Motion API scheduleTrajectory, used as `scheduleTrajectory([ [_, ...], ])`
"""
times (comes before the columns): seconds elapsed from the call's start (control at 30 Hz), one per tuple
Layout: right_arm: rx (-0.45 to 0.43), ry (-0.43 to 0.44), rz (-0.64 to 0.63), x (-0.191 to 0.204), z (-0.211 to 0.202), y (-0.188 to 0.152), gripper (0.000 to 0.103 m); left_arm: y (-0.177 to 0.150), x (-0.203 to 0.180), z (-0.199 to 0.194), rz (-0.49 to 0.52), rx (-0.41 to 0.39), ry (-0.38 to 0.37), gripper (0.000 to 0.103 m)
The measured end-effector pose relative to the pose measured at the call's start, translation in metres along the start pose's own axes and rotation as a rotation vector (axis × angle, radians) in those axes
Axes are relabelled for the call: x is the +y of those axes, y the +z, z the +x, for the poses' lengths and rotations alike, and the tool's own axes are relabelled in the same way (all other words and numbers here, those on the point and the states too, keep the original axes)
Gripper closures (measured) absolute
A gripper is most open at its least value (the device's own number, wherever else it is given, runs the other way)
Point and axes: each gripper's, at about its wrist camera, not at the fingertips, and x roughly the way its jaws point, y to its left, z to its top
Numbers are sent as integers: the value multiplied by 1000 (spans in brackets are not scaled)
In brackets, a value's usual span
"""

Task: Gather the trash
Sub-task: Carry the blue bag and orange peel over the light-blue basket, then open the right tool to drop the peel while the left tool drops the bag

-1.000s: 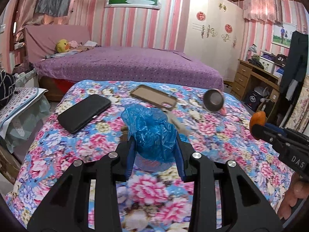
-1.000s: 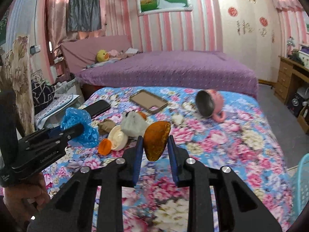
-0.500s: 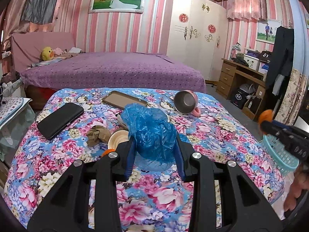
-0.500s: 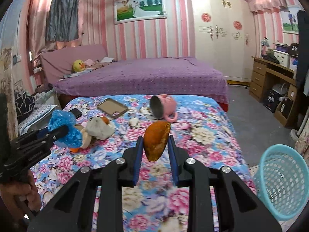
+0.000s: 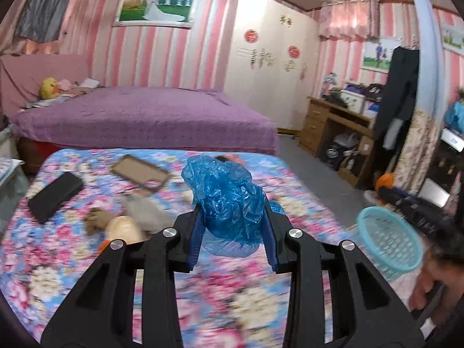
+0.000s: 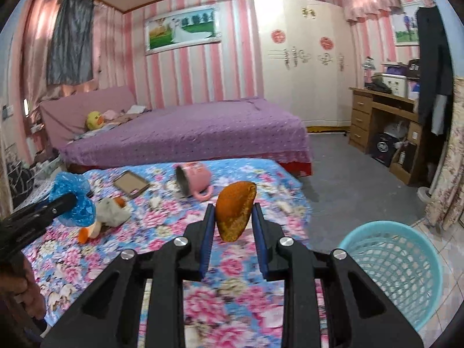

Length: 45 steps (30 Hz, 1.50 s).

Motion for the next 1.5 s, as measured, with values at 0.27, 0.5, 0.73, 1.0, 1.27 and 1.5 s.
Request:
scheduleTrajectory([
  [0.27, -28, -146, 114, -71, -27, 7, 77, 17, -89, 23, 112, 9, -124, 69],
  [0.5, -37, -326, 161, -117, -46, 5, 77, 24, -152, 51, 175, 21, -200, 69],
  [0.73, -35, -383, 228, -153, -54, -1, 77, 26, -196, 74, 216, 44, -270, 69],
  [1.0, -57, -433, 296, -183, -59, -6, 57, 25, -248, 94, 248, 70, -359, 69],
  [1.27, -129, -473, 359, -198, -80, -8, 40, 10, -282, 114, 270, 136, -441, 65],
  [1.5, -131, -498, 372, -216, -86, -11, 39, -18, -312, 147, 323, 245, -509, 49],
])
